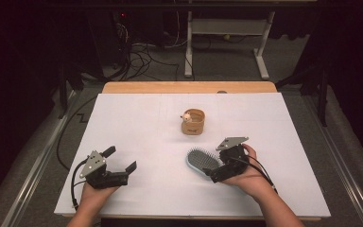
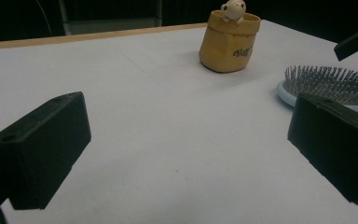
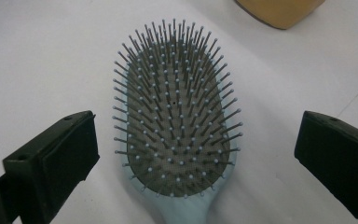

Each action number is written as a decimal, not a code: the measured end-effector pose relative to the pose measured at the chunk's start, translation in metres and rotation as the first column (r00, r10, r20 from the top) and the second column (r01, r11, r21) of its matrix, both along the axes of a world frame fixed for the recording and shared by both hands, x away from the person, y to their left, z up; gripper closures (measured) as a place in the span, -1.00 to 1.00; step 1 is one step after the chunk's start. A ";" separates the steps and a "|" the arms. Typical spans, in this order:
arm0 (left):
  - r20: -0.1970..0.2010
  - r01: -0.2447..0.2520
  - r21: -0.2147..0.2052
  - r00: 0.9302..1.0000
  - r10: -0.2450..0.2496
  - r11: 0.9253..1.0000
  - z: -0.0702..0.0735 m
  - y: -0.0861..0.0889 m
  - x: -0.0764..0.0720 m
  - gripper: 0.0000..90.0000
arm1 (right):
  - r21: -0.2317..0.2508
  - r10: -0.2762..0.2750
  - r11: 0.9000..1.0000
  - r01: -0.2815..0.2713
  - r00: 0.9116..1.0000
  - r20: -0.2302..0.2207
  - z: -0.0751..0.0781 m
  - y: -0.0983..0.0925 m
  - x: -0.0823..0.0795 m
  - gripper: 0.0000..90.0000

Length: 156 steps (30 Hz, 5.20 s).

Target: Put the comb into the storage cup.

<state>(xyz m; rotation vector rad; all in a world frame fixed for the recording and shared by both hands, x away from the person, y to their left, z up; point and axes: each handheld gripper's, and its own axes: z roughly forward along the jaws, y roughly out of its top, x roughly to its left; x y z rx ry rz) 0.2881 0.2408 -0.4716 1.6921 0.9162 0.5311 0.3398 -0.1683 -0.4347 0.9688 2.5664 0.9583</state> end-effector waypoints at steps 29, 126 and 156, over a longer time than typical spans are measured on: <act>0.016 0.002 -0.011 1.000 -0.002 1.000 0.001 -0.001 -0.002 -1.00 | -0.151 0.049 0.986 -0.065 0.993 -0.109 -0.016 0.028 0.020 -0.93; 0.016 -0.004 -0.019 1.000 0.005 1.000 0.000 0.002 -0.002 -0.99 | -0.179 0.026 0.983 -0.042 0.996 -0.090 0.006 0.022 0.029 -0.54; 0.015 0.000 -0.022 1.000 0.000 1.000 0.000 0.002 -0.002 -0.99 | 0.027 -0.066 0.998 0.063 0.990 0.128 0.025 0.000 0.017 -0.54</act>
